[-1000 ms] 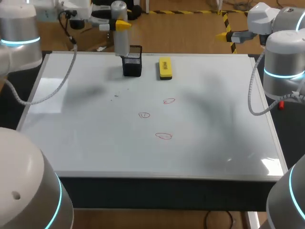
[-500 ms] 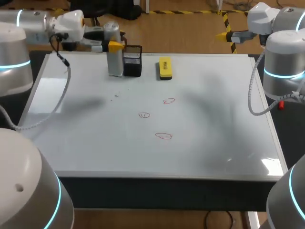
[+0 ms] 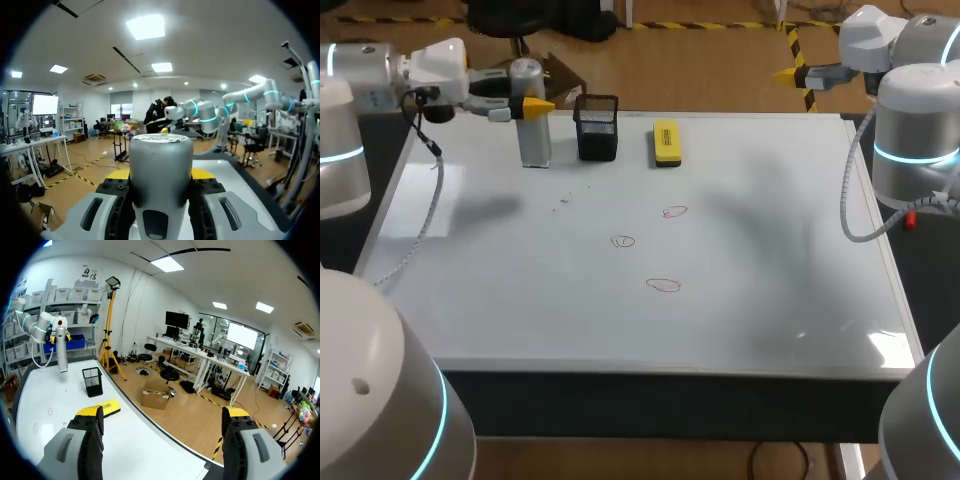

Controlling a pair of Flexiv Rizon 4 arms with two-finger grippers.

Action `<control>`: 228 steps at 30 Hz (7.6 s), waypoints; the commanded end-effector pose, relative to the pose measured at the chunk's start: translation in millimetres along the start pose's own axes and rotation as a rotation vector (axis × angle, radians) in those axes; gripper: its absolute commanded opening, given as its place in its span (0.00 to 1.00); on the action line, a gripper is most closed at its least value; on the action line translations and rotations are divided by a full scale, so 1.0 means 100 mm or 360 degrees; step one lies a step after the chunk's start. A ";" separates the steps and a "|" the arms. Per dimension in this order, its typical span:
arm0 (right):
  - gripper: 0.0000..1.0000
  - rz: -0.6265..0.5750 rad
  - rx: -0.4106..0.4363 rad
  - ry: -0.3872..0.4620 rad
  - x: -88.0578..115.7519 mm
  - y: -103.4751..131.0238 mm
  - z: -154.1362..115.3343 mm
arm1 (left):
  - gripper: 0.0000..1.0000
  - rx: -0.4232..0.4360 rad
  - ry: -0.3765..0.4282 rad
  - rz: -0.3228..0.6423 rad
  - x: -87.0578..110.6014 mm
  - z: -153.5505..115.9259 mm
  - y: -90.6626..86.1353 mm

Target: Pick up the inspection probe, press it on each red-marked spot on the whiteboard one by one, put down the probe, pick up the eraser, and wipe off all the red marks.

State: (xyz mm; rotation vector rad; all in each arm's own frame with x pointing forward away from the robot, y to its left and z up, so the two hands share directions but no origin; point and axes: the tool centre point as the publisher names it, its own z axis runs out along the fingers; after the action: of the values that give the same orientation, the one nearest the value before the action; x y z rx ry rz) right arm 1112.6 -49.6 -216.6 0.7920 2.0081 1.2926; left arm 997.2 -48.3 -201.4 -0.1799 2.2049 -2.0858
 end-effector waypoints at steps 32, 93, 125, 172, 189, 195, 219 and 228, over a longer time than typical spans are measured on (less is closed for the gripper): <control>1.00 -0.0238 -0.0080 0.0407 -0.14 0.26 0.28 | 0.00 0.0025 0.0004 0.0002 -0.15 0.01 -0.05; 1.00 -0.2498 0.1031 0.2151 1.27 0.19 1.25 | 0.00 0.0025 0.0004 0.0002 -0.15 0.01 -0.05; 1.00 -0.2713 0.0948 0.2312 1.71 -0.25 1.30 | 0.00 0.0025 0.0004 0.0002 -0.15 0.01 -0.05; 1.00 -0.3158 0.0469 0.2361 1.91 -1.12 1.66 | 0.00 0.0025 0.0004 0.0002 -0.15 0.01 -0.05; 1.00 -0.3194 0.0483 0.2387 1.94 -1.22 1.83 | 0.00 0.0025 0.0004 0.0002 -0.15 0.01 -0.05; 1.00 -0.3181 0.0476 0.2390 1.95 -1.29 1.84 | 0.00 0.0025 0.0004 0.0002 -0.15 0.01 -0.05; 0.00 -0.3090 0.0608 0.2397 1.92 -1.27 1.63 | 0.00 0.0025 0.0004 0.0002 -0.15 0.01 -0.05; 0.00 -0.3069 0.0705 0.2330 1.69 -1.01 1.34 | 0.00 0.0025 0.0004 0.0002 -0.15 0.01 -0.05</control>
State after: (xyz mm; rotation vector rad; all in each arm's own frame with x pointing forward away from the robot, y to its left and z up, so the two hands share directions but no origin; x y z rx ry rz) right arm 1104.6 132.2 -411.7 -2.1748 2.3299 -0.0681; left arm 1012.7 -47.3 -197.7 -0.1748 2.1904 -2.1034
